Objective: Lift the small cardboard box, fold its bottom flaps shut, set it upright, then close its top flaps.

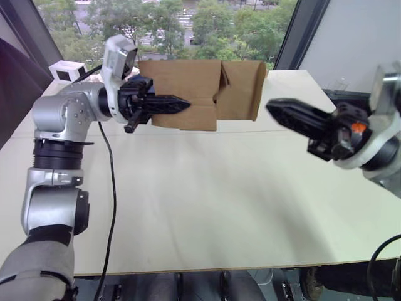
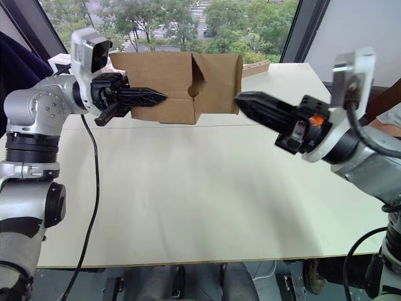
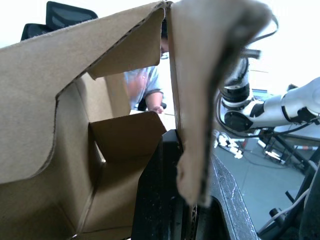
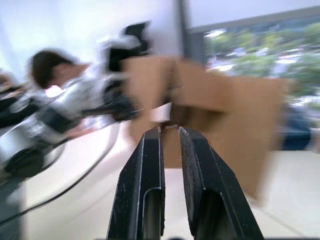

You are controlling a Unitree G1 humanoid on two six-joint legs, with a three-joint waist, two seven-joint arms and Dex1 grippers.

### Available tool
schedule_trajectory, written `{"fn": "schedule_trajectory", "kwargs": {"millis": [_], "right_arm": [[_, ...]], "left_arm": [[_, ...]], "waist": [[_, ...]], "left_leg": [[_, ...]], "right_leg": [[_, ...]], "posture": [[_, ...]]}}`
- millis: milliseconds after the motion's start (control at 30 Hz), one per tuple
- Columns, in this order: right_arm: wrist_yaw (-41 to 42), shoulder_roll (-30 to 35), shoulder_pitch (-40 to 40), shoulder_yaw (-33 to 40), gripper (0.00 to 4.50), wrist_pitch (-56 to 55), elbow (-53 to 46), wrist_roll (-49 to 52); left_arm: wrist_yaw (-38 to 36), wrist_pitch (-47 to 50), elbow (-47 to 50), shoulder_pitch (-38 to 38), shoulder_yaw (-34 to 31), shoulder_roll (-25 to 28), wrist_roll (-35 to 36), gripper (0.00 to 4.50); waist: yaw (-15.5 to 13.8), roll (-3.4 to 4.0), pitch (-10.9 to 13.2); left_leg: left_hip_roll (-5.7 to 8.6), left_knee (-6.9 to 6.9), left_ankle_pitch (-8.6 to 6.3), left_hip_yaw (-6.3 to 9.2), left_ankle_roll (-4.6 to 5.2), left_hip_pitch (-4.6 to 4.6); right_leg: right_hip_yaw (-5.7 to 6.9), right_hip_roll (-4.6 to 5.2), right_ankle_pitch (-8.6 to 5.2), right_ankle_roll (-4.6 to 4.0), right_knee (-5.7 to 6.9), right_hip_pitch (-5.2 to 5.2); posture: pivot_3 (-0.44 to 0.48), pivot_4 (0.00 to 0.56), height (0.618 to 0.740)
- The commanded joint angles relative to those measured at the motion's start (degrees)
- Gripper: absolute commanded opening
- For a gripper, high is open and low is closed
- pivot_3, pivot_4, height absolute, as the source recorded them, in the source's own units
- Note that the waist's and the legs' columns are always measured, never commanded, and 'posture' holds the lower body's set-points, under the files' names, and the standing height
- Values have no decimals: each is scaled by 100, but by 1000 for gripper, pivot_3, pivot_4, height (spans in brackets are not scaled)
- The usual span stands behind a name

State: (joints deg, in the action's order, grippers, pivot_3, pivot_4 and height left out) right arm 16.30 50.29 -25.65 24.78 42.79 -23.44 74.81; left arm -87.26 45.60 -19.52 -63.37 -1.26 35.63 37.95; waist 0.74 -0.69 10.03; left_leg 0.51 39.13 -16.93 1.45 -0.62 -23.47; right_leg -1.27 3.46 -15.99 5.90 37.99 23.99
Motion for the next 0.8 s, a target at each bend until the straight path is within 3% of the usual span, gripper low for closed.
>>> {"fn": "schedule_trajectory", "kwargs": {"millis": [33,167,367,800], "right_arm": [[213,-66,-243,-505,567,-561,595,-1376],[438,-383,-758,-1120,567,-775,1020,-2178],[976,-1022,-1178,-1454,567,-704,1109,-2292],[1229,-1532,-840,-922,567,19,168,-610]], "left_arm": [[3,-6,250,-50,-147,44,136,0],[-1,56,410,-31,-170,60,219,0],[29,82,485,3,-135,29,276,0],[74,-1,133,-201,-136,-13,214,0]], "waist": [[3,1,0],[33,3,1],[15,4,1],[5,3,1]], "left_leg": [[0,-1,0,-1,0,0],[-6,-4,0,-5,0,-1],[-13,-4,0,-4,-1,-1],[-5,-2,1,-3,-1,-2]], "right_leg": [[-1,0,0,0,1,2],[-7,-8,0,0,4,12],[-10,-17,0,0,7,15],[-8,-5,0,0,7,10]], "posture": [[0,150,740],[0,150,740],[0,150,740],[0,150,740]]}}
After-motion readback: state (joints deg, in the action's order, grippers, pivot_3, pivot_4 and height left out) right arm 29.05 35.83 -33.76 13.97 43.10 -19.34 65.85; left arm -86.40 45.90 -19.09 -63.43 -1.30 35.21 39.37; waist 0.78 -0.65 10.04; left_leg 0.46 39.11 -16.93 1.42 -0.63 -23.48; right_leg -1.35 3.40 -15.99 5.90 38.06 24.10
